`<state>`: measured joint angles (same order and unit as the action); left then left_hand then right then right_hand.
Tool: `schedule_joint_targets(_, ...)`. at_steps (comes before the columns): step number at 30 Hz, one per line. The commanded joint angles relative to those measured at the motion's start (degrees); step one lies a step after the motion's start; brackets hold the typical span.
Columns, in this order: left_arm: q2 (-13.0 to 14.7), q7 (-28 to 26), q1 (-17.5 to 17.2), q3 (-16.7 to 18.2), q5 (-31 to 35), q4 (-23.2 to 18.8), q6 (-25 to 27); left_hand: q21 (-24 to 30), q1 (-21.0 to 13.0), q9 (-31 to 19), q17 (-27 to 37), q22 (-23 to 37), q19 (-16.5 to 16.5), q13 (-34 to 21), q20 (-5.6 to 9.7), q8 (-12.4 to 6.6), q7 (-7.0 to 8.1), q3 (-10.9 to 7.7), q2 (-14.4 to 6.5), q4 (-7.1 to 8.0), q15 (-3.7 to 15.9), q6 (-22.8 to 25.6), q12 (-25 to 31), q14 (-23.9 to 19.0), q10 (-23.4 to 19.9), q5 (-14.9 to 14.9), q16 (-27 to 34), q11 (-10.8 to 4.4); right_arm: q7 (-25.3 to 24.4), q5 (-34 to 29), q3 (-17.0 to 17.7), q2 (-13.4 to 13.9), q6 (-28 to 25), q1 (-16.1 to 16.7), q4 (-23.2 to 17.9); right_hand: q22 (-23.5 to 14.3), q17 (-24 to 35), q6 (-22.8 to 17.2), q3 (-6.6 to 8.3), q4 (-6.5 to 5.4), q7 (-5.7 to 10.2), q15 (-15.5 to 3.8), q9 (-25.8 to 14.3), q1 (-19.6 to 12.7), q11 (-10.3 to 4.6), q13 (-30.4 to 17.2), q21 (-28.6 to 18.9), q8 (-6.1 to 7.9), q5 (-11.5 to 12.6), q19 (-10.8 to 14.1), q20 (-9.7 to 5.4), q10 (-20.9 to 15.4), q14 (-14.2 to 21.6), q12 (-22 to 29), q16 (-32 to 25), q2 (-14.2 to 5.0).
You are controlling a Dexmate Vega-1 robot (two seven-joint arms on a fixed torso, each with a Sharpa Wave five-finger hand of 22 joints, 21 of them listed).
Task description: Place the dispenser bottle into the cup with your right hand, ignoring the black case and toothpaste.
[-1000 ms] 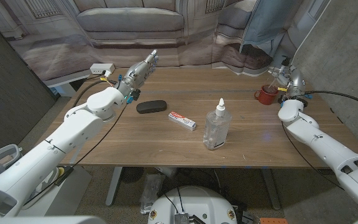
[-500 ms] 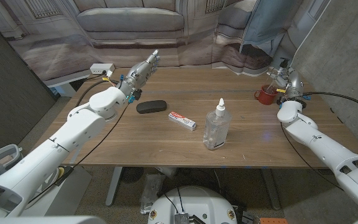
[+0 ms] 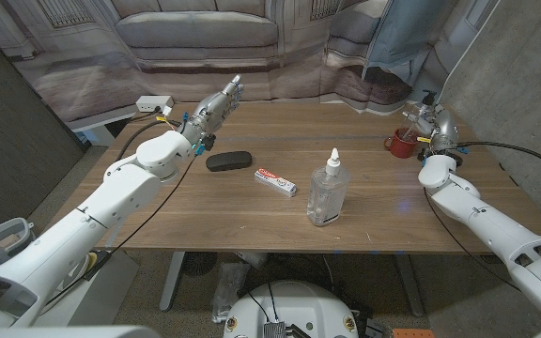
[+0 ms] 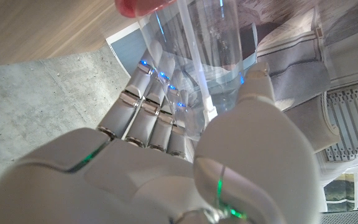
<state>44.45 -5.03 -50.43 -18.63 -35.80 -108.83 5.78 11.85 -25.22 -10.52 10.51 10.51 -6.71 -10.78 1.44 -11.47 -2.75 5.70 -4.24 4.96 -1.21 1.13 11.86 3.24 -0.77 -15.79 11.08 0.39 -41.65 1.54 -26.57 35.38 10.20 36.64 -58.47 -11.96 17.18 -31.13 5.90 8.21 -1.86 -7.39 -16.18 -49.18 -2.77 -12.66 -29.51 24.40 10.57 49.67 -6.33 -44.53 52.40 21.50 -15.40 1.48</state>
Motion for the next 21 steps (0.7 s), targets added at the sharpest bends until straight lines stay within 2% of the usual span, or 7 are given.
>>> schedule_joint_targets(1,-0.5,0.9,0.9,-0.8,0.3,0.8,-0.4,-0.1,-0.2,-0.3,0.2,0.2,-0.6,-0.2,-0.08,0.05,-0.15,0.38,-0.4,0.16,0.03,0.0,0.0,0.5,-0.3,-0.3,-0.2,0.22,0.1,0.0,-0.2,0.0,-0.4,0.3,-0.3,-0.1,0.1,-10.4,3.04,-1.61,9.88,-5.14,-0.2,-4.8,-4.93,-0.3,-0.2,0.01,0.3,-0.6,-5.09,-4.9,-0.4,-0.2,0.1,-8.69)
schedule_joint_targets(21,-1.0,0.7,0.8,-1.3,0.8,1.1,-0.8,0.0,-0.3,-0.3,0.2,0.2,-0.6,-0.2,-0.08,0.04,-0.09,0.55,-0.5,0.17,0.13,0.0,0.0,0.5,-0.3,-0.3,-0.2,0.28,0.2,-0.3,-1.8,-1.8,2.9,-2.0,5.1,-0.1,-0.1,-10.5,3.03,-1.65,9.94,-5.19,-0.1,-4.7,-4.87,-0.4,-0.4,-0.13,0.4,-0.6,-5.19,-4.9,-1.1,-0.4,0.6,-8.64)
